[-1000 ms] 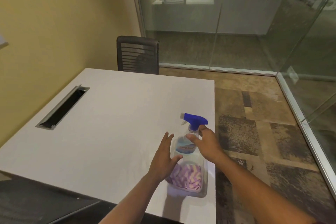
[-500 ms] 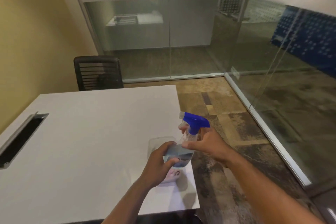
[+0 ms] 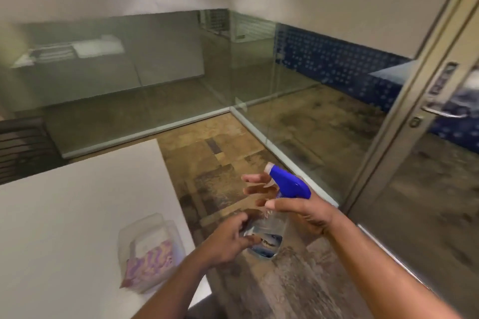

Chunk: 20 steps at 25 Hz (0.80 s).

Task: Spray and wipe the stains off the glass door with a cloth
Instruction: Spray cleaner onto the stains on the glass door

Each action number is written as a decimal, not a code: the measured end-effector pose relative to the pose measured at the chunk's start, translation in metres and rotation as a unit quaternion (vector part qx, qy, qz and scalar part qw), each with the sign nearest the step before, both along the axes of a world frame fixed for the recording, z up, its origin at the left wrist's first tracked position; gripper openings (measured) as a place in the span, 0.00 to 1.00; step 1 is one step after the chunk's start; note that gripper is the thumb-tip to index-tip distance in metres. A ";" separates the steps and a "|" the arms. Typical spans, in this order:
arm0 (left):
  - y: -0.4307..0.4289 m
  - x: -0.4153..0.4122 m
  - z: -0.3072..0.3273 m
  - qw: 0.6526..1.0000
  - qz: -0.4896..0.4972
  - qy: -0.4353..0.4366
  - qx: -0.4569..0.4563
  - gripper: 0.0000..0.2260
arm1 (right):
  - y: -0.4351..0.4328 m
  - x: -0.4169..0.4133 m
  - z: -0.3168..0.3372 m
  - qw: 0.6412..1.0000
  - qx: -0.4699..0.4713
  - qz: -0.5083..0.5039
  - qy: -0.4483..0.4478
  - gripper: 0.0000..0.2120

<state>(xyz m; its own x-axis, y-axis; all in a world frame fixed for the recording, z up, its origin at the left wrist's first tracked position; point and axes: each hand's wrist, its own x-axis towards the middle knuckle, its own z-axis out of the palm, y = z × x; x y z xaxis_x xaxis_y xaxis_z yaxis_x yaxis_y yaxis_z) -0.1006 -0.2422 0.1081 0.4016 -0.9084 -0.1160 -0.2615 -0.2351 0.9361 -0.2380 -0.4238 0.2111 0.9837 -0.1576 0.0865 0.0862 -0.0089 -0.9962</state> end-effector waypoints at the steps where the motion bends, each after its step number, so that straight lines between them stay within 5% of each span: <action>1: -0.023 -0.005 0.004 1.000 -0.018 -0.004 0.000 0.23 | -0.016 -0.013 0.003 0.999 0.003 -0.030 -0.011 0.23; 8: -0.223 -0.074 0.029 0.991 -0.118 -0.060 -0.030 0.30 | -0.161 -0.113 0.022 0.978 0.001 -0.196 -0.071 0.12; 11: -0.309 -0.111 0.031 0.985 -0.077 -0.131 -0.083 0.40 | -0.228 -0.155 0.029 0.956 -0.018 -0.281 -0.082 0.13; 15: -0.418 -0.160 0.042 0.921 -0.087 -0.366 -0.100 0.48 | -0.301 -0.209 0.042 0.894 -0.043 -0.433 -0.105 0.07; 20: -0.542 -0.202 0.084 0.840 -0.124 -0.485 -0.209 0.46 | -0.371 -0.269 0.065 0.814 -0.109 -0.556 -0.132 0.04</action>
